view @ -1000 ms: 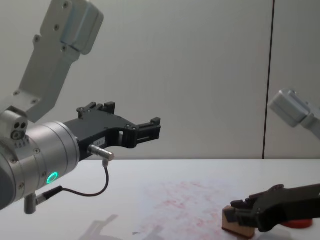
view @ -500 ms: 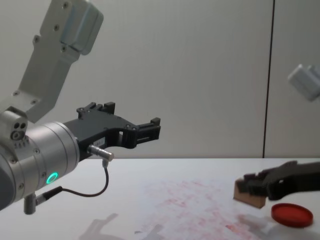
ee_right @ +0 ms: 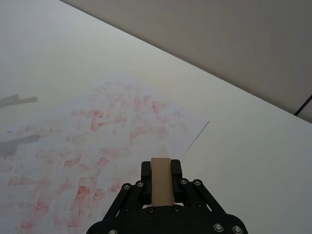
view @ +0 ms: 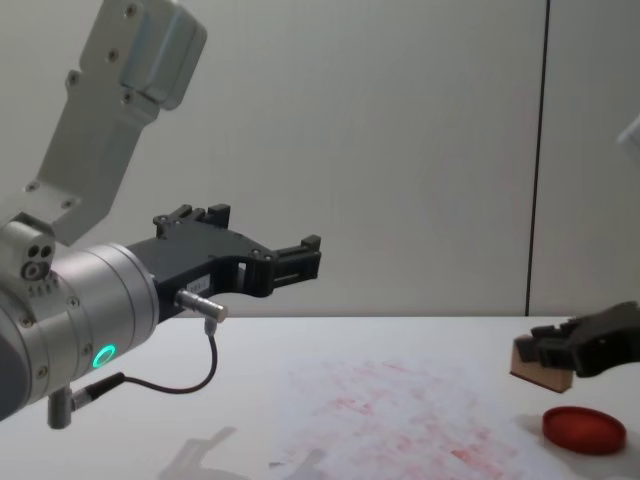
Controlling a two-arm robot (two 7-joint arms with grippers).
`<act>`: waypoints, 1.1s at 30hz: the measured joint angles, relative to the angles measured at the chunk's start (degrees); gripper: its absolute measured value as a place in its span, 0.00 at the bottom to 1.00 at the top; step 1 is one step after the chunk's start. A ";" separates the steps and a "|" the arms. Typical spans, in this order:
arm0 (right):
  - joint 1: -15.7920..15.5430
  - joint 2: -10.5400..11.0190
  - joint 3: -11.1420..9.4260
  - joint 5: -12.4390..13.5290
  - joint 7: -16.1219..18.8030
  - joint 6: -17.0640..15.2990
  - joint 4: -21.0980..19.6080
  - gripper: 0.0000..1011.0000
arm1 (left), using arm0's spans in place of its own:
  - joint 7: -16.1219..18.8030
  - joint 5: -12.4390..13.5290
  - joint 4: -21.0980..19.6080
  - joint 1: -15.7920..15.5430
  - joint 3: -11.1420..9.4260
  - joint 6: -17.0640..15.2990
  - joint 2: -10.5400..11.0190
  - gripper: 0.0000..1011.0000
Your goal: Use the one hand to pick up the stamp and affix it onto the A4 paper.
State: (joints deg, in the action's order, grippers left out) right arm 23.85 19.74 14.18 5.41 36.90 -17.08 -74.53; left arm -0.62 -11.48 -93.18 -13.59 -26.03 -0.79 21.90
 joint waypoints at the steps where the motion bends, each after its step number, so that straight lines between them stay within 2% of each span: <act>1: 0.00 0.08 -0.03 -0.12 -0.06 0.02 0.09 0.22 | 0.00 0.00 0.00 0.00 0.00 0.00 0.00 0.98; 14: -1.18 1.44 -0.31 -1.41 -0.26 -0.09 1.05 0.22 | 0.00 0.00 0.00 0.00 0.00 0.00 0.00 0.98; 33: -2.44 2.54 -0.55 -0.92 -0.62 -0.68 1.47 0.22 | 0.00 0.00 0.00 0.00 0.00 0.00 0.00 0.98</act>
State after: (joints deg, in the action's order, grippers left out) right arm 21.41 22.27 13.63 4.48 36.27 -17.75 -73.06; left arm -0.62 -11.48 -93.18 -13.59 -26.03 -0.79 21.89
